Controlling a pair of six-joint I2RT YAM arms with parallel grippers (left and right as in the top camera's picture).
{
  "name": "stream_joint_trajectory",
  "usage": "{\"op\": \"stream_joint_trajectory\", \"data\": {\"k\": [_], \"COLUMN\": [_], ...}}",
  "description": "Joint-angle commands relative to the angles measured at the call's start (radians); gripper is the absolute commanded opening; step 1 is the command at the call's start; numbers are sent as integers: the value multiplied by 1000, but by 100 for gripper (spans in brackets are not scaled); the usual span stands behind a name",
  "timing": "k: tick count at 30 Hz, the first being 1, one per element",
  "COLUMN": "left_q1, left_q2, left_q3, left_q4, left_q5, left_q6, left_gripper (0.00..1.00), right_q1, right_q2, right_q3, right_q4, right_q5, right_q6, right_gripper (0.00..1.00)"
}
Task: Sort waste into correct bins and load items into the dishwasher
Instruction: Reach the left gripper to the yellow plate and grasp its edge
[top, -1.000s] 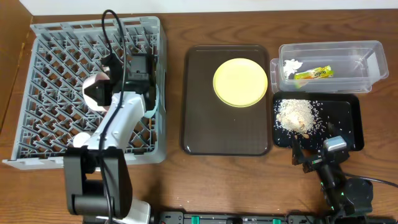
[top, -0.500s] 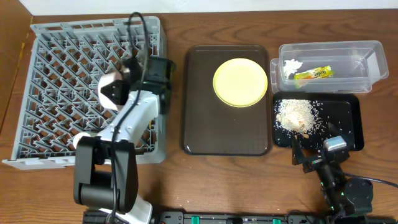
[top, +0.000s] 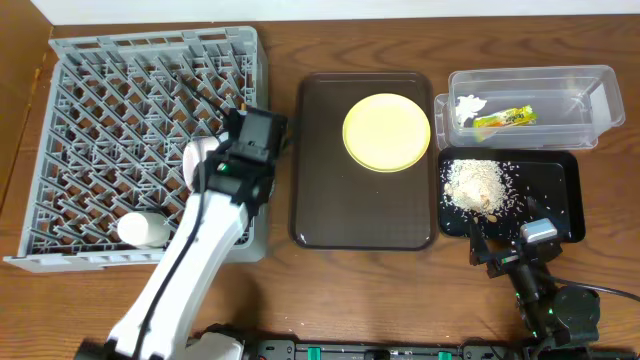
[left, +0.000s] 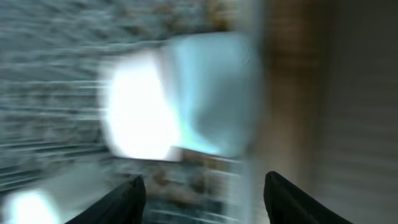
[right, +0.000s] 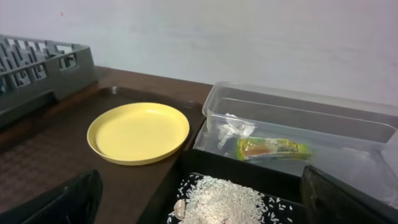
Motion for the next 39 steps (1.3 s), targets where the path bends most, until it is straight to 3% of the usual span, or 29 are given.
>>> {"op": "stream_joint_trajectory", "data": {"k": [1,3,6,12,17,19,21,24,29,35,39], "left_q1": [-14,-43,-116,-211,-199,-169,-121,-64,-50,-51,-51], "left_q2": [-86,-109,-125,-122,-127,-146,-188,-273,-326,-297,-274], "left_q3": [19,19,19,19,19,19,17,-2,-4,-4,-4], "left_q4": [-6,-13,-17,-14,-12,56,219,419,394,220,185], "left_q5": [534,608,613,615,605,604,608,668,663,663,780], "left_q6": [-55,-56,-91,-126,-138,-138,-82,101,101,101,43], "left_gripper": [62,65,82,88,91,92,92,93,93,94,94], "right_q1": [-22,-22,-22,-22,-22,-22,-22,-22,-22,-22,-22], "right_q2": [-5,-5,-5,-5,-5,-5,-5,-5,-5,-5,-5], "right_q3": [-4,-4,-4,-4,-4,-4,-4,-4,-4,-4,-4], "right_q4": [0,0,0,0,0,0,0,0,0,0,0], "right_q5": [-2,-2,-2,-2,-2,-2,-2,-2,-2,-2,-2], "right_q6": [-8,-8,-8,-8,-8,-8,-8,-8,-8,-8,-8], "right_gripper": [99,99,99,99,99,99,99,99,99,99,99]}}
